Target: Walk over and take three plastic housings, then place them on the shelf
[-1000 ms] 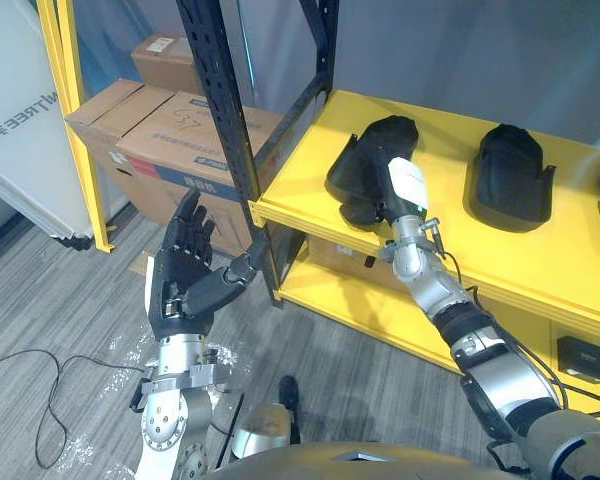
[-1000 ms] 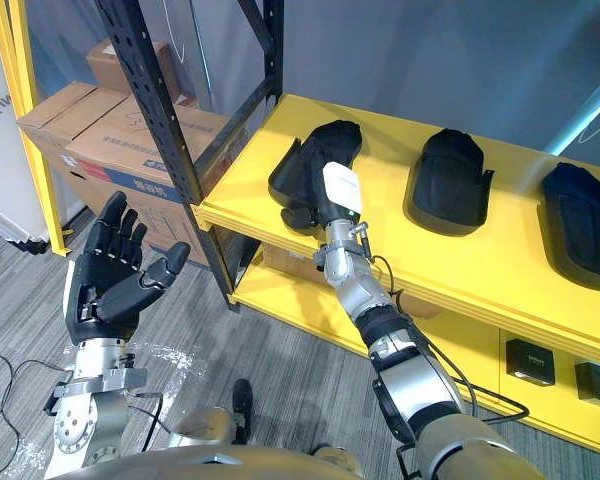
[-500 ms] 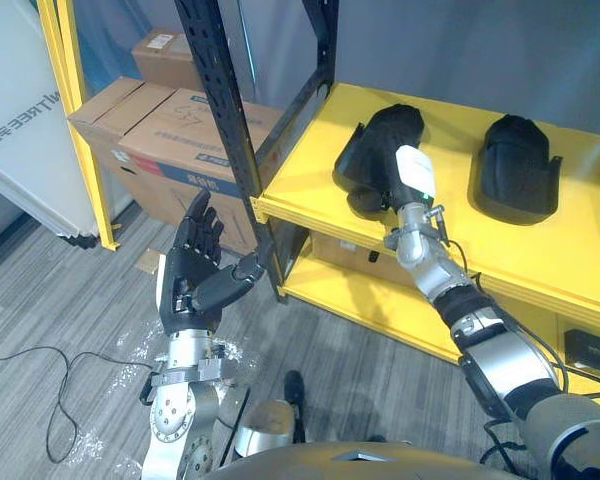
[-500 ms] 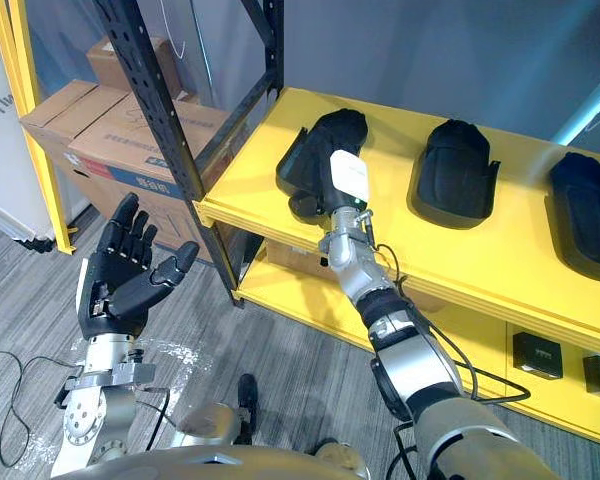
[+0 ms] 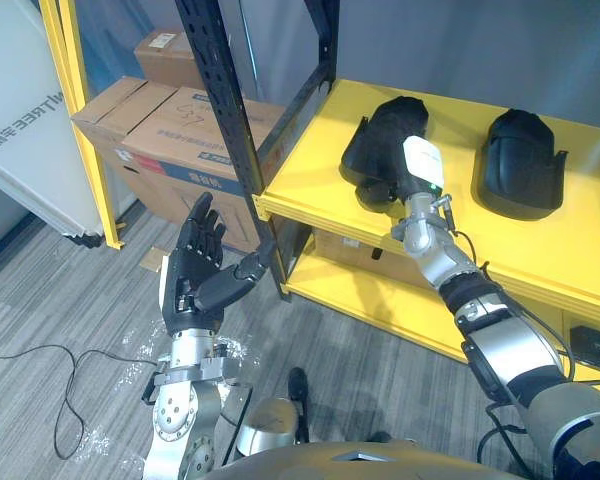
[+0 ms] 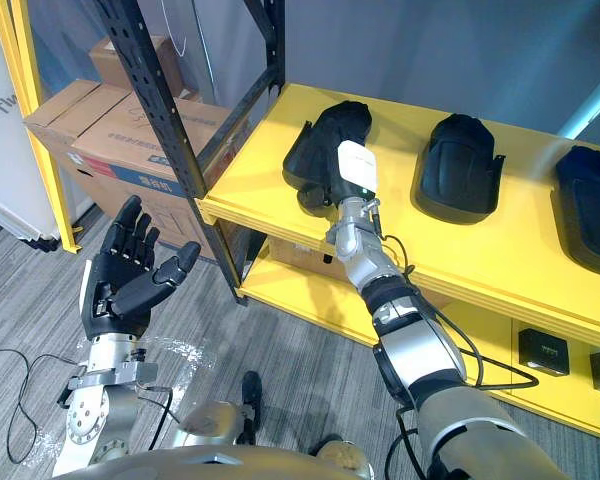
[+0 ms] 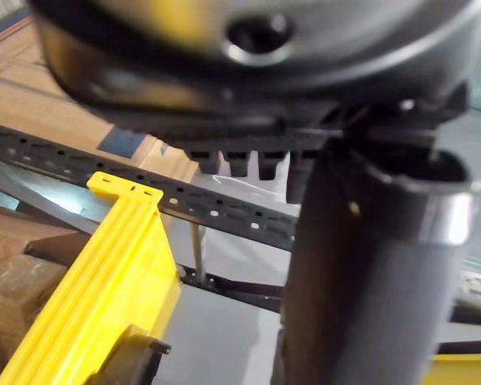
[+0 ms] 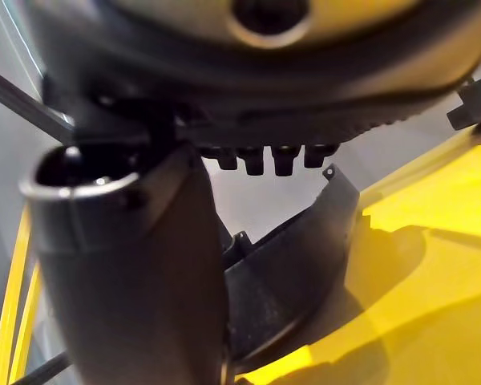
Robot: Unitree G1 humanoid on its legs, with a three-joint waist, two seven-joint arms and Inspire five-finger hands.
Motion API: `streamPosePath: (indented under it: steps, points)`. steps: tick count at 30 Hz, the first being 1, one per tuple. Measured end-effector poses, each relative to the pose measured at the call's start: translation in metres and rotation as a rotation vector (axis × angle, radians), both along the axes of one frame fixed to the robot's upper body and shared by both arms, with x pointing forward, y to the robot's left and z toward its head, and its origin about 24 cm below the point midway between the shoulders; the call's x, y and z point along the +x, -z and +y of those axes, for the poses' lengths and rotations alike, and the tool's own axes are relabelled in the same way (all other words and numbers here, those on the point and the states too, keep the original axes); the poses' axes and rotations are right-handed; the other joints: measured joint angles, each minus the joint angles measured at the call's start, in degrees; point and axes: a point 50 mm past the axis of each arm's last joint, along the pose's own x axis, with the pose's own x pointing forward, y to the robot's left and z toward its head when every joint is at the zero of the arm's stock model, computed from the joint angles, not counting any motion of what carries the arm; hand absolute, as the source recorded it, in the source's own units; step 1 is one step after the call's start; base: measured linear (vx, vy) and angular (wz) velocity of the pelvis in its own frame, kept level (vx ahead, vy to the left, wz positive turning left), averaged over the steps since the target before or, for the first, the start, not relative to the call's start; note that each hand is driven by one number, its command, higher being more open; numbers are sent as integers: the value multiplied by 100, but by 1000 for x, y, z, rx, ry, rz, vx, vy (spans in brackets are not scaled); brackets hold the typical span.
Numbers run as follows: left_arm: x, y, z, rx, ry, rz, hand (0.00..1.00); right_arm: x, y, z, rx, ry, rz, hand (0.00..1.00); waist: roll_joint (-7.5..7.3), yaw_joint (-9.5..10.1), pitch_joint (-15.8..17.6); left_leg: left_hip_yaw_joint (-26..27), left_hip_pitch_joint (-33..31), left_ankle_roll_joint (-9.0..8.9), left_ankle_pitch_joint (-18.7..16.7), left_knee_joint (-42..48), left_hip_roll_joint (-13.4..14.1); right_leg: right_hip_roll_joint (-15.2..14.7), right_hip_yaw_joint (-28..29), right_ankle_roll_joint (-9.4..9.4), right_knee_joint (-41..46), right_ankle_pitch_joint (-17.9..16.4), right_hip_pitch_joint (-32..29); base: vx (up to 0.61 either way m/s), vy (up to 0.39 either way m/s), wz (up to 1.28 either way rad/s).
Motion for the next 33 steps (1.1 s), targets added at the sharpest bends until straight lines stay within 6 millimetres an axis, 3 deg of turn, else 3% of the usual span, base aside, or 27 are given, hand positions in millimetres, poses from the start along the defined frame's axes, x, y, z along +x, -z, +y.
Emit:
streamPosePath:
  steps: [26,33]
  points:
    - [12,7,-9,19,45,26,100,12,-12,-1,-79,4,24,100,105,0,-52,93,-4,-10,9,0,47,22,94,-10,11,-2,-66,16,-7,-2]
    - [12,8,-9,24,50,32,100,13,-16,-12,-102,21,26,100,118,17,-60,80,-9,-13,11,0,50,34,82,-10,-24,-1,-57,2,-1,1]
